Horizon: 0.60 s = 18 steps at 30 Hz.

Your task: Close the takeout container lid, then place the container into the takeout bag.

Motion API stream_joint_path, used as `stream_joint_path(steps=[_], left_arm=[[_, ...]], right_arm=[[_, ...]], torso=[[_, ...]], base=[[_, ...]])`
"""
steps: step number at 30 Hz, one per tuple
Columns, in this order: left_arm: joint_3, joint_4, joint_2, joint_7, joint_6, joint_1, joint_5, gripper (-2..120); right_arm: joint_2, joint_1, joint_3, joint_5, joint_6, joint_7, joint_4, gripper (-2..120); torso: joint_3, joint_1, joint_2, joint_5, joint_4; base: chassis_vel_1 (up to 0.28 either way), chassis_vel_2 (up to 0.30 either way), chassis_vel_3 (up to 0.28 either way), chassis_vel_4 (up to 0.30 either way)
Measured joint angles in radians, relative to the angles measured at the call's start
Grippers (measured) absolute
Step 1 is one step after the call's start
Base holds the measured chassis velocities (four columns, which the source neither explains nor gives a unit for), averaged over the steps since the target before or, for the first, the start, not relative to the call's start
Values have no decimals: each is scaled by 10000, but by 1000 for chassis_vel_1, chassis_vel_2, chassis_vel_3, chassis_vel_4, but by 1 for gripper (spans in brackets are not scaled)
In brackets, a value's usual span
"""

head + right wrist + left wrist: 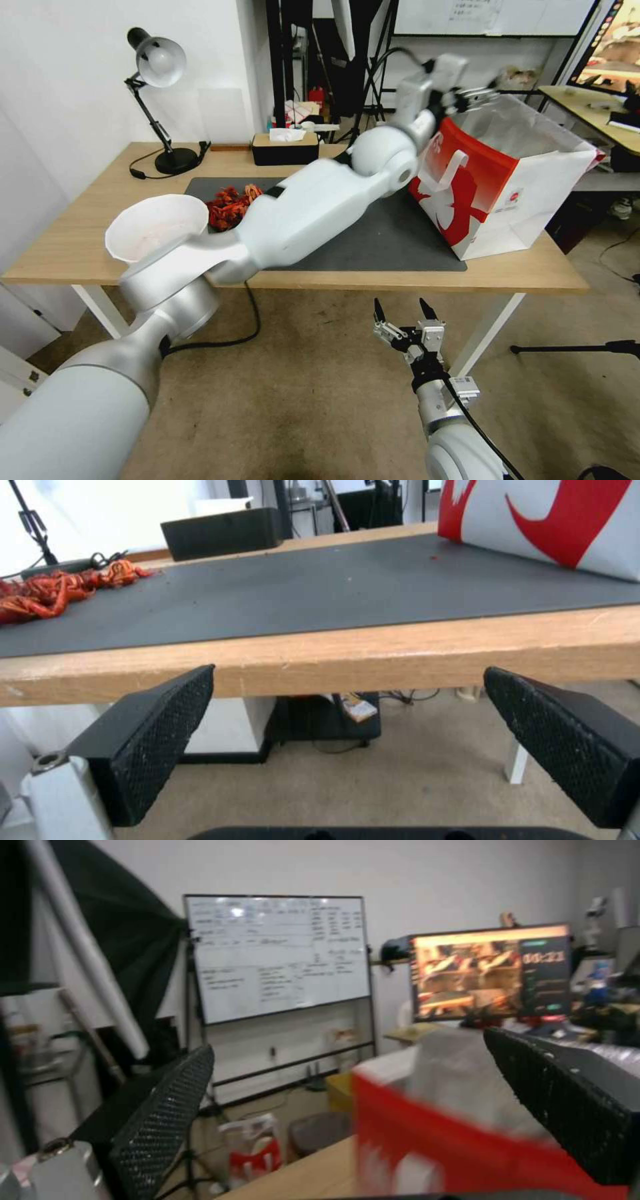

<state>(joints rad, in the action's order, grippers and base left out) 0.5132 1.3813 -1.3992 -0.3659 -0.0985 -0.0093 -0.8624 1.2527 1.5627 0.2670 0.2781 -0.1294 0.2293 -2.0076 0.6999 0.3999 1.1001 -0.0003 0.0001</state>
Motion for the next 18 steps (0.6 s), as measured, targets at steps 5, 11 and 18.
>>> stream_joint_path(steps=[5, 11, 18], left_arm=[[-457, 1571, 1513, -71, -85, 1389, 483, 100], [-1368, 3151, 2879, -472, -354, 3559, 1464, 100], [-2940, 4460, 3521, -1211, -688, 6139, 2792, 100]], right_arm=[[-100, 76, 87, -38, -32, 34, -198, 100], [-169, 57, 128, -189, -35, 182, -376, 100], [-227, 28, 233, -853, -41, 607, -616, 100]], torso=[[0, 0, 0, -2, 2], [1, 1, 0, -2, 2], [0, 1, 0, 1, -1]], base=[[0, 0, 0, 0], [0, 0, 0, 0], [0, 0, 0, 0]])
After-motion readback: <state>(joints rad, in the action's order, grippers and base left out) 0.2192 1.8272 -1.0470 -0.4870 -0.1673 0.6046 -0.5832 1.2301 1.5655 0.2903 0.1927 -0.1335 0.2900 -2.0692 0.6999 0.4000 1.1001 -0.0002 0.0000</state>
